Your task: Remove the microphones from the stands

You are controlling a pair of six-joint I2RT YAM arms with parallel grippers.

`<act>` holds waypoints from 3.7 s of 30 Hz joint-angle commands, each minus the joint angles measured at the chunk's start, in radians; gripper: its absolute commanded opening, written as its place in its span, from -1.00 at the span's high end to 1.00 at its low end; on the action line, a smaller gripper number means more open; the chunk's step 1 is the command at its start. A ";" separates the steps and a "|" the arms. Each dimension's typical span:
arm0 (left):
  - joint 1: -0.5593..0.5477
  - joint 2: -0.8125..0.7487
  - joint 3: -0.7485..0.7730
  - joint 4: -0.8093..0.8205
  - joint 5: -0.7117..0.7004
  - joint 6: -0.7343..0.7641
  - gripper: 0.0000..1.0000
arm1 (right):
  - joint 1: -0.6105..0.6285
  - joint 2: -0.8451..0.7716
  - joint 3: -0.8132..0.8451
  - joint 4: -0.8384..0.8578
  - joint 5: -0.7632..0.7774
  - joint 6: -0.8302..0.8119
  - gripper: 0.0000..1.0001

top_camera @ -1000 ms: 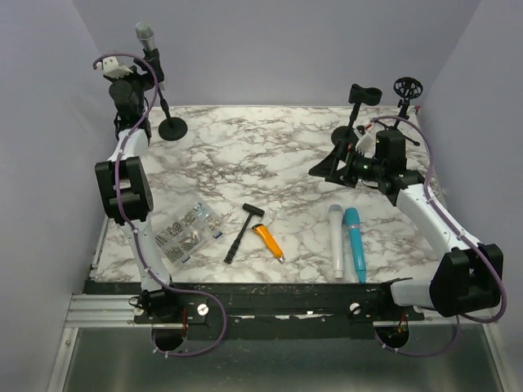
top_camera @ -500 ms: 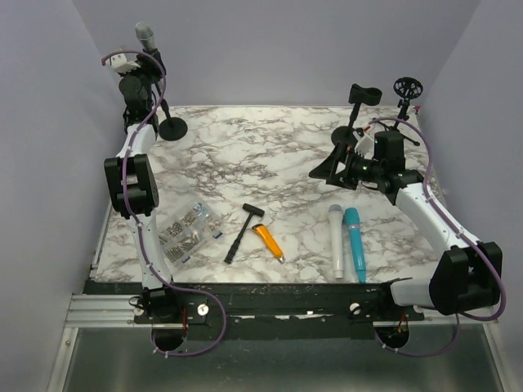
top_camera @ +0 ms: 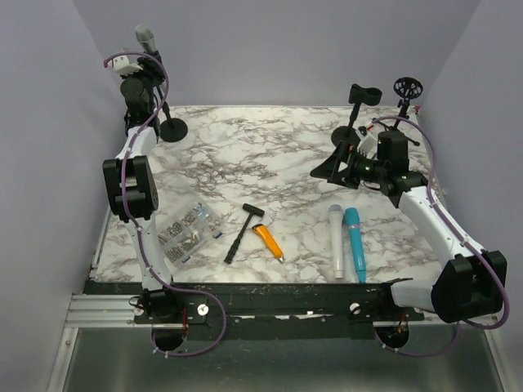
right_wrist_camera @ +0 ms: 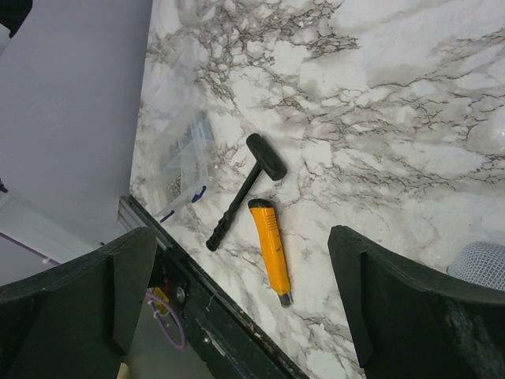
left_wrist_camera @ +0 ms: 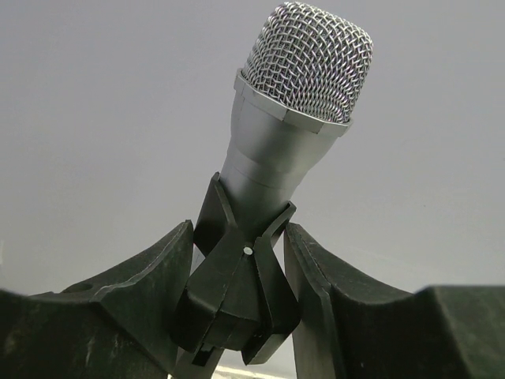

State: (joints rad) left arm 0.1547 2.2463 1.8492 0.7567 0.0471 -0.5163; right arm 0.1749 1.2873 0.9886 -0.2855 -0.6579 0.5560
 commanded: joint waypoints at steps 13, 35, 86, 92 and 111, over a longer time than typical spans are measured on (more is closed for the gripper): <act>-0.322 -0.221 -0.254 0.043 0.086 -0.124 0.15 | -0.002 -0.075 -0.075 0.002 0.021 -0.020 -1.00; -0.572 -0.455 -0.486 -0.126 0.099 -0.138 -0.83 | -0.002 -0.137 -0.103 0.046 0.013 -0.032 -1.00; -0.424 -1.264 -0.708 -0.955 0.018 0.185 -0.97 | 0.448 0.457 0.849 -0.060 0.736 -0.110 -0.99; -0.403 -1.245 -0.713 -0.951 0.020 0.193 -0.97 | 0.486 0.629 1.085 -0.071 0.824 -0.140 -0.93; -0.236 -1.089 -0.697 -0.873 0.421 -0.030 -0.96 | 0.514 0.858 1.391 -0.062 0.834 -0.338 -0.76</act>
State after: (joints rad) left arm -0.0826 1.1484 1.1450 -0.1562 0.4030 -0.5217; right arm 0.6796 2.1117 2.3276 -0.3668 0.1791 0.2676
